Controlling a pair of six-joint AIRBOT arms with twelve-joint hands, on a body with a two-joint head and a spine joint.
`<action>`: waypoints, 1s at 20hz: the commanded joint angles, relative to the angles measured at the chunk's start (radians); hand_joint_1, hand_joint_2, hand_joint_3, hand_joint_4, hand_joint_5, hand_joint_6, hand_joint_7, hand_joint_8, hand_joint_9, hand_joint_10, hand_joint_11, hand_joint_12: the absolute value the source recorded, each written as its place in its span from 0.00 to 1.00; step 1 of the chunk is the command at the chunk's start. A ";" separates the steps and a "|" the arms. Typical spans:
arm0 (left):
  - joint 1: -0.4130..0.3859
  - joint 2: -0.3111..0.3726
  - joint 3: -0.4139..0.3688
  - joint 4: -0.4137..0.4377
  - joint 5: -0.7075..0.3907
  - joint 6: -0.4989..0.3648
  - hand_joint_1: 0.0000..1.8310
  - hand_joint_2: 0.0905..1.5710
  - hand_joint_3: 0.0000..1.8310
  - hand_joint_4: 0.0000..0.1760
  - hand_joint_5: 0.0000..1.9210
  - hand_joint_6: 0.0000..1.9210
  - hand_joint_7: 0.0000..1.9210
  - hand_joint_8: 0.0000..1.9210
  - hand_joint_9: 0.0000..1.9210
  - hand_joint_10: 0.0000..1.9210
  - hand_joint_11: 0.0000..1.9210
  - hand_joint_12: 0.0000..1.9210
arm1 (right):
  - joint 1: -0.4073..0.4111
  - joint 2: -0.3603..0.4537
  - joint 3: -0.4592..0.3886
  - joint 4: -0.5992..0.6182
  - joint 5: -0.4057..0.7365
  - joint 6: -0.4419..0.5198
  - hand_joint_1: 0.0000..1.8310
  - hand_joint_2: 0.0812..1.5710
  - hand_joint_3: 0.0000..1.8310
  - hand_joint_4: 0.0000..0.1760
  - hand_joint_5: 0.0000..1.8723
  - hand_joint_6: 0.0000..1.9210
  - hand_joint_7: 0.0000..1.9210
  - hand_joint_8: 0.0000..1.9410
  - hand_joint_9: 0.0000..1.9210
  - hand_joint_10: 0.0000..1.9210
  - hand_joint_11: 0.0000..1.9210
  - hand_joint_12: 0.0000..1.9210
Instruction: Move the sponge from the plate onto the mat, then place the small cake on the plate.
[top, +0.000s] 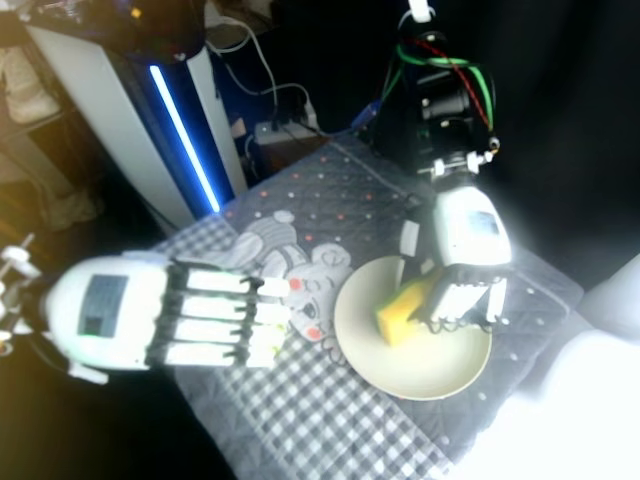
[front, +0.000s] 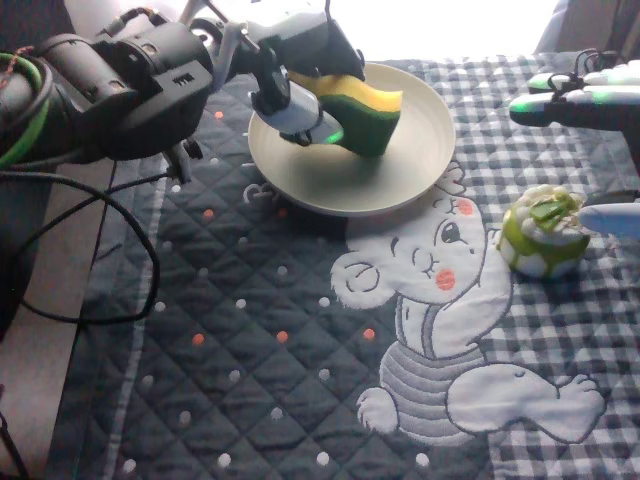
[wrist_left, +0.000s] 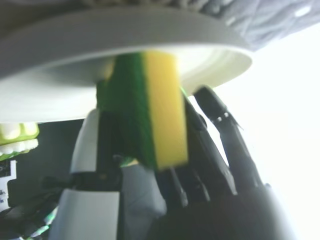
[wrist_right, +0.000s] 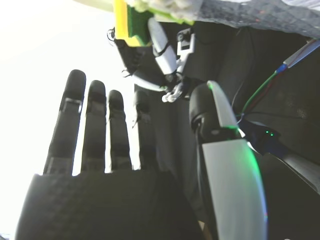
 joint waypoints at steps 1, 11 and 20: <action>-0.016 0.026 -0.021 -0.009 -0.136 -0.001 0.70 0.67 0.00 0.00 0.68 0.03 0.53 0.61 0.50 0.42 0.38 0.65 | 0.010 0.000 0.003 0.041 0.106 0.009 0.38 0.77 0.00 0.70 0.17 0.00 0.12 0.00 0.17 0.00 0.16 0.22; 0.157 0.447 -0.469 0.025 -0.430 0.022 0.70 0.66 0.01 0.00 0.71 0.01 0.53 0.61 0.52 0.47 0.38 0.77 | 0.010 0.016 -0.018 0.043 0.106 0.013 0.36 0.78 0.00 0.42 0.18 0.00 0.12 0.00 0.17 0.00 0.20 0.11; 0.328 0.419 -0.497 -0.074 -0.424 0.023 0.71 0.64 0.00 0.00 0.70 0.01 0.61 0.47 0.59 0.31 0.44 0.63 | 0.010 0.011 -0.016 0.051 0.106 0.013 0.39 0.78 0.00 0.32 0.19 0.00 0.14 0.00 0.17 0.00 0.06 0.39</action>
